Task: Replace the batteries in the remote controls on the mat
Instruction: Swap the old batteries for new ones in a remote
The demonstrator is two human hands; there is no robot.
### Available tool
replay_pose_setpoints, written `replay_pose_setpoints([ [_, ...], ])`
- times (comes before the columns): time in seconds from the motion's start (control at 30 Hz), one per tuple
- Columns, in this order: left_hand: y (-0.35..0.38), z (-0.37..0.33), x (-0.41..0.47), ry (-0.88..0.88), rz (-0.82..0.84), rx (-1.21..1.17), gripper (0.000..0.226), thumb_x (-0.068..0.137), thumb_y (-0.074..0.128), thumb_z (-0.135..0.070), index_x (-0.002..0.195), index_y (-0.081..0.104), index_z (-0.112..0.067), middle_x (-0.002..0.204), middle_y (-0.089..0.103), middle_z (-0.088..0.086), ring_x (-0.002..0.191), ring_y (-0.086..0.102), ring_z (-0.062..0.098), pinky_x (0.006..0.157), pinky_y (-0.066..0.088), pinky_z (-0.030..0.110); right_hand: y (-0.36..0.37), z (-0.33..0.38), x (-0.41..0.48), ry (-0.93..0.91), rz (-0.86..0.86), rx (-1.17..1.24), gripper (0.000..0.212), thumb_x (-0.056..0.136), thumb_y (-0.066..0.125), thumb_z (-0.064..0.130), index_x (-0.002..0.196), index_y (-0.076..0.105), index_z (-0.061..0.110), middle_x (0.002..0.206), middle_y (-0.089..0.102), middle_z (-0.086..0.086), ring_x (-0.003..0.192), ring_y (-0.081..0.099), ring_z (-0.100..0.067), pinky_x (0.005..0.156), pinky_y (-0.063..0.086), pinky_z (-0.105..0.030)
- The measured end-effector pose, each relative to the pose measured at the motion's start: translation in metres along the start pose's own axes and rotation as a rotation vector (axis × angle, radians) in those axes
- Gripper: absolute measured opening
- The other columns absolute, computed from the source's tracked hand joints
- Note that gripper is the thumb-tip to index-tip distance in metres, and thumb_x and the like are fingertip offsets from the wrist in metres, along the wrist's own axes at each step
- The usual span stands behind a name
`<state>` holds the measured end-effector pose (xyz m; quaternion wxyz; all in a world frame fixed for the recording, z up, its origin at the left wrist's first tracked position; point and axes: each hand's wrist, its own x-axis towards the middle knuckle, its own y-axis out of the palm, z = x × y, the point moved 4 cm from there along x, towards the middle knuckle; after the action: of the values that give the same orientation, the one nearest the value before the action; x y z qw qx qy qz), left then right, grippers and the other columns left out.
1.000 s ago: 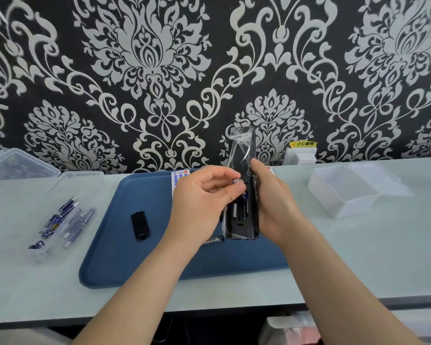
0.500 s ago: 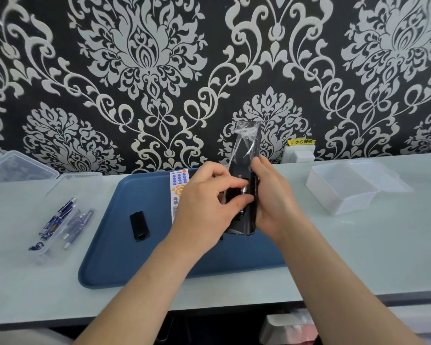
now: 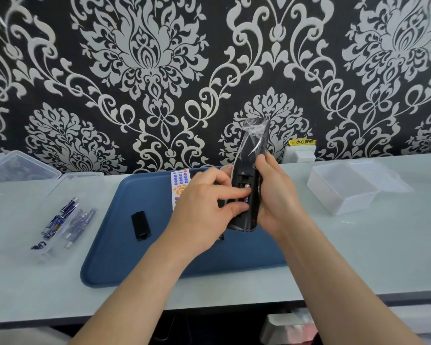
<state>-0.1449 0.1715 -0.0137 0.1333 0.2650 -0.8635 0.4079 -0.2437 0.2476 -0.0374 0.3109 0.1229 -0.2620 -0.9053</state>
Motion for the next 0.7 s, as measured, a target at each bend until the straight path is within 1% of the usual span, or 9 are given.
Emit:
replay_pose_setpoints([
  [0.07,-0.001,0.005,0.001,-0.115,0.004,-0.098,0.033,0.071,0.082,-0.014,0.088,0.072,-0.041,0.091,0.056,-0.014,0.092,0.051,-0.01,0.085,0.039,0.014,0.002,-0.002,-0.002,0.009,0.019,-0.017,0.027,0.106,0.036,0.027,0.115,0.055,0.011,0.088,0.072,-0.014,0.077,0.069,-0.026,0.074,0.059,-0.043],
  [0.13,-0.002,0.009,0.002,-0.175,0.014,-0.119,0.038,0.066,0.084,-0.011,0.082,0.068,-0.042,0.086,0.052,-0.012,0.072,0.048,-0.01,0.07,0.035,0.008,0.005,-0.005,-0.003,0.02,0.04,-0.04,0.026,0.106,0.038,0.026,0.114,0.059,0.014,0.089,0.072,-0.009,0.079,0.068,-0.023,0.075,0.059,-0.043],
  [0.23,-0.002,0.01,-0.001,-0.204,0.02,-0.146,0.034,0.067,0.085,-0.015,0.084,0.067,-0.038,0.082,0.049,-0.011,0.056,0.042,-0.004,0.06,0.032,0.01,0.008,-0.006,-0.003,0.038,0.063,-0.035,0.022,0.104,0.043,0.018,0.117,0.061,0.015,0.091,0.073,-0.007,0.08,0.068,-0.022,0.076,0.059,-0.041],
  [0.3,-0.009,0.012,0.0,-0.239,0.002,-0.25,0.021,0.072,0.081,-0.019,0.085,0.068,-0.031,0.078,0.055,-0.011,0.051,0.039,-0.001,0.056,0.035,0.011,0.006,-0.001,-0.003,0.032,0.066,-0.023,0.02,0.099,0.046,0.006,0.115,0.057,0.011,0.094,0.072,-0.017,0.082,0.068,-0.028,0.078,0.058,-0.044],
  [0.37,-0.021,0.018,-0.001,-0.271,-0.012,-0.28,0.01,0.077,0.078,-0.022,0.078,0.068,-0.024,0.069,0.06,-0.01,0.049,0.042,0.0,0.052,0.037,0.011,0.0,0.006,-0.001,0.015,0.034,-0.017,0.031,0.091,0.046,-0.006,0.12,0.053,0.006,0.099,0.07,-0.024,0.085,0.067,-0.032,0.077,0.058,-0.045],
  [0.4,-0.024,0.02,-0.003,-0.268,0.023,-0.198,0.01,0.077,0.077,-0.024,0.074,0.068,-0.024,0.067,0.063,-0.011,0.051,0.046,-0.001,0.053,0.038,0.012,-0.002,0.009,0.0,0.013,0.018,-0.004,0.037,0.088,0.044,-0.01,0.122,0.051,0.004,0.101,0.069,-0.027,0.084,0.067,-0.032,0.074,0.058,-0.044],
  [0.47,-0.021,0.021,-0.01,-0.217,0.223,0.162,0.004,0.079,0.073,-0.031,0.076,0.071,-0.032,0.074,0.067,-0.016,0.066,0.056,-0.002,0.063,0.045,0.017,-0.007,0.012,0.001,0.028,0.002,0.043,0.039,0.086,0.041,-0.012,0.121,0.05,0.003,0.106,0.068,-0.031,0.081,0.068,-0.03,0.072,0.059,-0.042],
  [0.57,-0.006,0.02,-0.019,-0.114,0.417,0.585,0.018,0.086,0.063,-0.041,0.103,0.068,-0.038,0.1,0.068,-0.015,0.095,0.059,0.012,0.077,0.049,0.029,-0.009,0.012,0.002,0.068,0.017,0.069,0.032,0.087,0.039,-0.008,0.112,0.051,0.009,0.111,0.067,-0.031,0.079,0.068,-0.029,0.072,0.058,-0.043],
  [0.7,0.007,0.025,-0.021,-0.024,0.427,0.756,0.015,0.09,0.056,-0.033,0.101,0.065,-0.029,0.096,0.066,-0.001,0.091,0.059,0.025,0.068,0.049,0.031,-0.008,0.007,0.003,0.098,0.052,0.083,0.027,0.088,0.039,-0.003,0.108,0.051,0.01,0.106,0.069,-0.029,0.083,0.066,-0.033,0.074,0.058,-0.043],
])
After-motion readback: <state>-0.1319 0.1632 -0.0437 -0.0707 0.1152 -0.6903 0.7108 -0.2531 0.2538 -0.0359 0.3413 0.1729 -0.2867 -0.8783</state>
